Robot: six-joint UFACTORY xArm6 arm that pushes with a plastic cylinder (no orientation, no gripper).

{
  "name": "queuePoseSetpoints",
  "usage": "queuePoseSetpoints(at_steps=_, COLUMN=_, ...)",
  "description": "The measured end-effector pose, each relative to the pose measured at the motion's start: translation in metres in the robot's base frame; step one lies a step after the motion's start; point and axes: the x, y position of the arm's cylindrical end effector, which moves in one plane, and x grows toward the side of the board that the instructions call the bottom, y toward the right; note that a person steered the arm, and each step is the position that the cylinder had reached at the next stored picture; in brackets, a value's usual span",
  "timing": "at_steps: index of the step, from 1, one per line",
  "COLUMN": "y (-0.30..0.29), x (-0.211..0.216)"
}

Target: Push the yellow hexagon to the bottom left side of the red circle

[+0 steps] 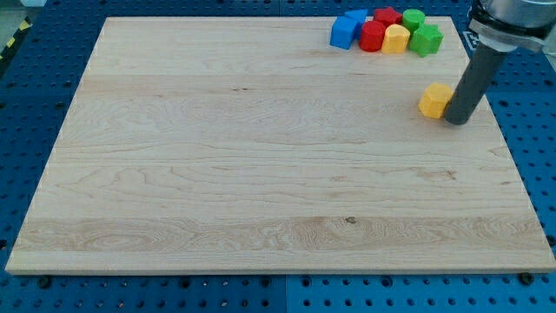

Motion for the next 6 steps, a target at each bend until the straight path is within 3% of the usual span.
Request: queuePoseSetpoints(at_steps=6, y=-0.037, x=-0.020)
